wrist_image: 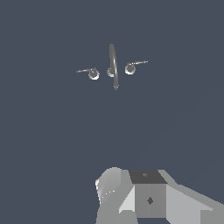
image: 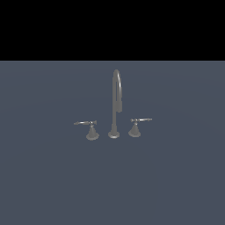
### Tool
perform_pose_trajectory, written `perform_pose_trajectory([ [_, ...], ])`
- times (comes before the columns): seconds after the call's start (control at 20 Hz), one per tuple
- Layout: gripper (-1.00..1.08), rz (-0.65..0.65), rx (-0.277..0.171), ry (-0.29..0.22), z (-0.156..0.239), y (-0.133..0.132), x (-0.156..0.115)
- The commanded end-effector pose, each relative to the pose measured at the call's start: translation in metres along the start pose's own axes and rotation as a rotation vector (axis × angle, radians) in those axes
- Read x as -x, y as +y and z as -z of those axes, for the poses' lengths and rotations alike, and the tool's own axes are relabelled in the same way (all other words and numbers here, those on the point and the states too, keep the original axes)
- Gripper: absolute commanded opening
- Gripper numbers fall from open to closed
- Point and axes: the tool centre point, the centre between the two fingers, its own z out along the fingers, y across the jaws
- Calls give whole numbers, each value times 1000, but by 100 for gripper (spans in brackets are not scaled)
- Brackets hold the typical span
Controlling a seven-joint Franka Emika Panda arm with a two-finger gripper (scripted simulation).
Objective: Turn on the faucet by rotating a designated handle.
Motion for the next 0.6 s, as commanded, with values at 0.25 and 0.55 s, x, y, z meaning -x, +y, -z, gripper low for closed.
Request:
perform_pose_trajectory([
  [0.25,-100,-13,0,0,-4,-3,-1],
  [0.55,-100,-63,0,1,-18,-13,-4],
])
